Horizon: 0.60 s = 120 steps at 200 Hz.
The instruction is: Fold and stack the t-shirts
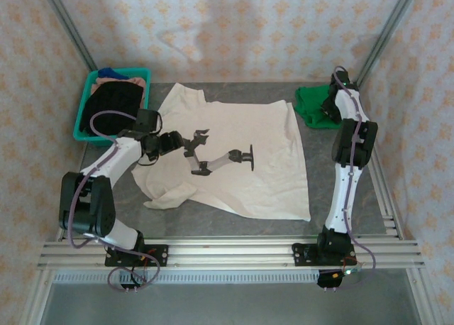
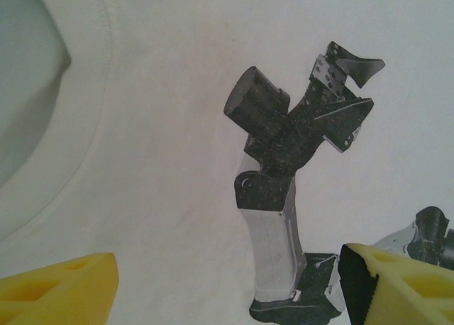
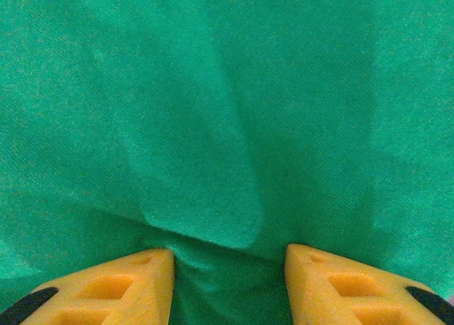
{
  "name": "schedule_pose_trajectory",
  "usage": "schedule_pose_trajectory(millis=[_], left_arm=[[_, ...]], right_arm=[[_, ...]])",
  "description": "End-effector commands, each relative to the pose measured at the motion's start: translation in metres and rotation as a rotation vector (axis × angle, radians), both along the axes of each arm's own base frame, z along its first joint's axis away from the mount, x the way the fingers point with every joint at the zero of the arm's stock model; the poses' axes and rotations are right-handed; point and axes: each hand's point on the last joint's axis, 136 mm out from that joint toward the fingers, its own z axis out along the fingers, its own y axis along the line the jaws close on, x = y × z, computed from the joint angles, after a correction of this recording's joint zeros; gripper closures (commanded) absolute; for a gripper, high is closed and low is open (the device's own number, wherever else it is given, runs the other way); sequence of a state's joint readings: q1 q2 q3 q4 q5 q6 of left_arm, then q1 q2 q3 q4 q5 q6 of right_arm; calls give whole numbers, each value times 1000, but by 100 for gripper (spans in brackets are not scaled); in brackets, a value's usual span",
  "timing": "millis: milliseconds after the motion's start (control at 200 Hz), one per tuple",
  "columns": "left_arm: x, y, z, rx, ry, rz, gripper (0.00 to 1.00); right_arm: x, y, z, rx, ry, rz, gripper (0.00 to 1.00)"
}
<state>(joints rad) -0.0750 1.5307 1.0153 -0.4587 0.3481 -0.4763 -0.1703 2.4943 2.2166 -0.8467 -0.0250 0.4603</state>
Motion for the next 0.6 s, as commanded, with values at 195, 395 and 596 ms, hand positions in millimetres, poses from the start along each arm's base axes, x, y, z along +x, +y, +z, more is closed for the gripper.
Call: schedule_pose_trajectory(millis=[195,395,596], left_arm=[[12,3,-20,49,50,-23,19],[26,-13,-41,74,102,-54,20],[45,-36,-52,72,137,-86,21]], right_arm=[[-60,16,93,-205,-53,25,44],[-130,148,80,-53,-155,342,39],[-165,238,15,-12,-99,538,45]])
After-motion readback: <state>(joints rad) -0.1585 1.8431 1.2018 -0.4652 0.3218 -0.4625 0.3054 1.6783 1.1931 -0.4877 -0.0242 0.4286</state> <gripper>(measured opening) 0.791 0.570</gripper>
